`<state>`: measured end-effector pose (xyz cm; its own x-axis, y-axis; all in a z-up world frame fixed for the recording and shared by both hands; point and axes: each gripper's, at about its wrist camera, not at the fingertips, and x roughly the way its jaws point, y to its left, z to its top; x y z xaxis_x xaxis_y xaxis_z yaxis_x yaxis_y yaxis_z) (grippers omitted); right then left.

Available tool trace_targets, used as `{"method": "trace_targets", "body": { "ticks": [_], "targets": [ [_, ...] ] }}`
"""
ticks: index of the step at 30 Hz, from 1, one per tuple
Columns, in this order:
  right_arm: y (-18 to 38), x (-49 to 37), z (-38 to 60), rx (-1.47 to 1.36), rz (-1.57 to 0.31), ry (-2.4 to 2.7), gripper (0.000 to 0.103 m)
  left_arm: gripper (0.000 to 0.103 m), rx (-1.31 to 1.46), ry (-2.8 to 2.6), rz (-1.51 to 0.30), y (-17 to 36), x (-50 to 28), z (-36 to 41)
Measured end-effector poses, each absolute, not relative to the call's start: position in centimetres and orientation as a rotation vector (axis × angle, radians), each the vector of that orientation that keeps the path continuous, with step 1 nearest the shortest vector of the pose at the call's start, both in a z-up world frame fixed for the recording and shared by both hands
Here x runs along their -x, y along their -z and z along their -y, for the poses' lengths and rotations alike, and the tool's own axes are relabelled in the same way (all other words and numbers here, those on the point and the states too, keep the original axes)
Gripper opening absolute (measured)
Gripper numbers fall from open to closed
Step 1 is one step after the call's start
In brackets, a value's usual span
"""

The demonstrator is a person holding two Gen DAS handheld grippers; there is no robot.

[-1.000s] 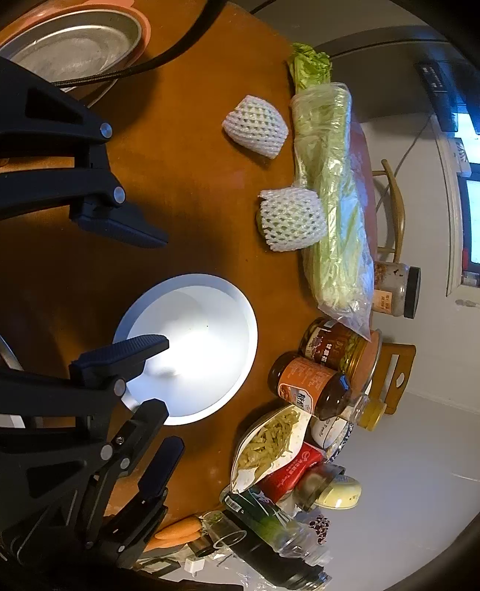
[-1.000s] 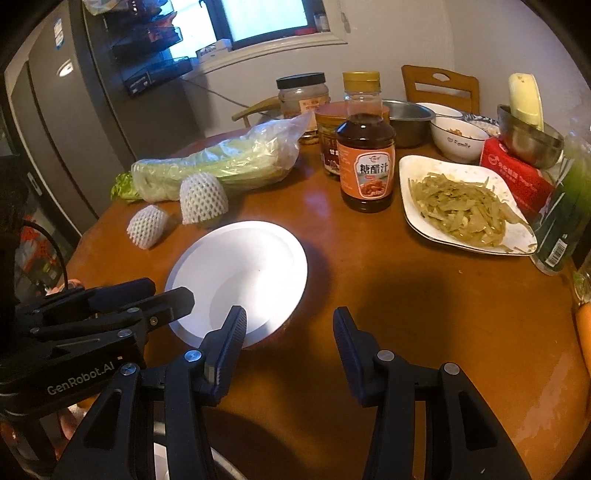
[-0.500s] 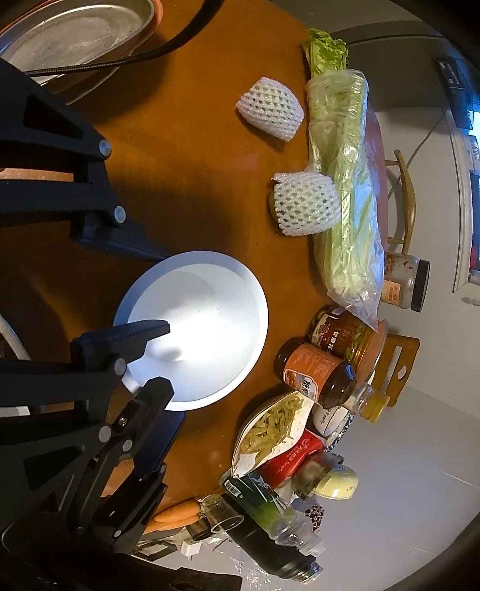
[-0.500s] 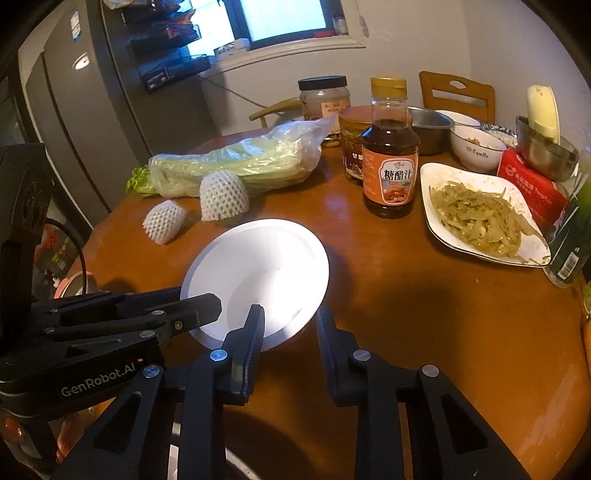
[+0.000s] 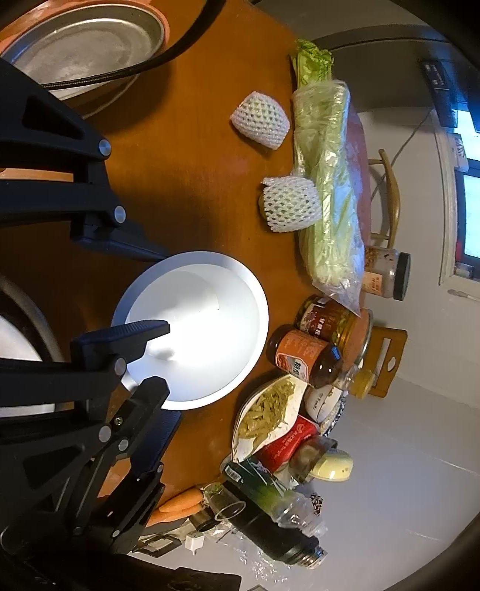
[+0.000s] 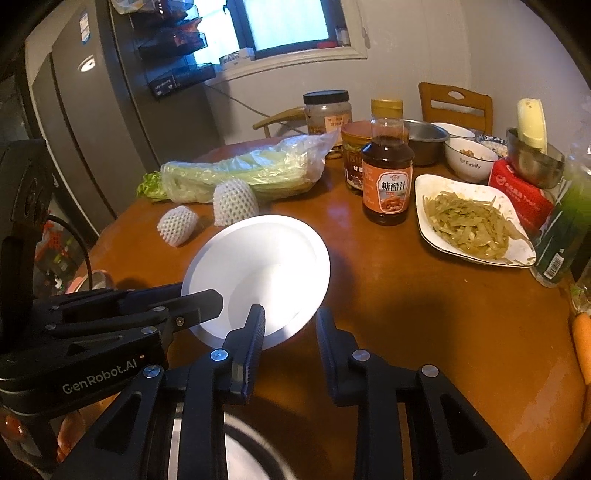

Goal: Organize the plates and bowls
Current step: 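Move the left tool to the other white-lidded red cup and grasp its rim, then lift the red cup and lower it into the steel bowl, open left tool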

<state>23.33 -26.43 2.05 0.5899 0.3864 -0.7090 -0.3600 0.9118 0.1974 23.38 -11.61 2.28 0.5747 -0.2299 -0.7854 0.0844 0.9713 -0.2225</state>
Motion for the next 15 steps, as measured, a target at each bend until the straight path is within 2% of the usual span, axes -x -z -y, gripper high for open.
{"method": "trace_targets", "body": {
  "ticks": [15],
  "targets": [
    [-5.8,-17.6,26.4,-0.019,-0.74,-0.444,0.031,0.032,0.149,0.179,-0.852,-5.9,-17.8,11.4]
  ]
}}
